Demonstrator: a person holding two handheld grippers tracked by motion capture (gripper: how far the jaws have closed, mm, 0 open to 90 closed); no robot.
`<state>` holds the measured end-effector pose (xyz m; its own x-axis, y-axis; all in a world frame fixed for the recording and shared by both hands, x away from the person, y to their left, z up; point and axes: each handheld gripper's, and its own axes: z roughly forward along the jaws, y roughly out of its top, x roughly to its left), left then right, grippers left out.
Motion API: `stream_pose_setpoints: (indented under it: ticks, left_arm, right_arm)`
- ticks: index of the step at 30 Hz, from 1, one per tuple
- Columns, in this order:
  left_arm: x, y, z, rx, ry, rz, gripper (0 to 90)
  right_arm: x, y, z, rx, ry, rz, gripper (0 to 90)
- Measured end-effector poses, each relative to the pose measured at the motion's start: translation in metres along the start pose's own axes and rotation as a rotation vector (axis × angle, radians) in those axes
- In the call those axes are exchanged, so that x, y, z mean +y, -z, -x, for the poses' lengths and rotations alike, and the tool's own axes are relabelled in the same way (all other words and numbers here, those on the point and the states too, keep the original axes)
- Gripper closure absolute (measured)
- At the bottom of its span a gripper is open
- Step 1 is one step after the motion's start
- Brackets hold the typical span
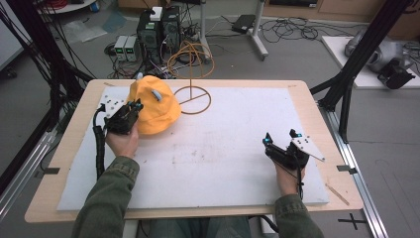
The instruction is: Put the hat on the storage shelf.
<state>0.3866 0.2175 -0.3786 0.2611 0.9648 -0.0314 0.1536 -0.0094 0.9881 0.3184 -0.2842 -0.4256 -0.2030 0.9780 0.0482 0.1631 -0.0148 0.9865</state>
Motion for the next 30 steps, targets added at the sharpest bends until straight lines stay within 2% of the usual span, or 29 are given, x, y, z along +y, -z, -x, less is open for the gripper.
stream_pose_setpoints:
  ticks: [5, 7, 10, 17, 21, 24, 28, 30]
  left_arm:
    - [0.017, 0.021, -0.005, 0.044, 0.026, 0.107, 87.4]
    - [0.026, 0.028, -0.008, 0.076, 0.036, 0.157, 87.4]
    - [0.038, 0.036, -0.012, 0.088, 0.044, 0.209, 87.4]
    - [0.068, 0.047, -0.007, 0.031, 0.074, 0.358, 87.3]
    - [0.089, 0.044, 0.002, 0.006, 0.063, 0.389, 87.4]
    - [0.103, 0.037, 0.007, -0.002, 0.074, 0.407, 87.3]
    - [0.112, 0.027, 0.013, -0.025, 0.090, 0.414, 87.3]
    - [0.116, 0.021, 0.018, -0.035, 0.081, 0.407, 87.3]
  right_arm:
    - [0.001, 0.002, 0.000, 0.004, -0.004, 0.009, 10.6]
    - [0.001, 0.001, 0.001, 0.001, -0.001, 0.016, 10.6]
    - [0.001, 0.001, 0.001, -0.001, -0.009, 0.014, 10.6]
    - [0.001, 0.001, 0.001, -0.002, -0.016, 0.013, 10.7]
    - [0.001, 0.000, 0.001, -0.002, -0.010, 0.015, 10.7]
    - [0.001, 0.000, 0.000, 0.004, -0.004, 0.011, 10.6]
    - [0.001, 0.000, 0.000, 0.006, 0.009, 0.015, 10.6]
    - [0.001, 0.000, 0.001, 0.008, 0.008, 0.014, 10.6]
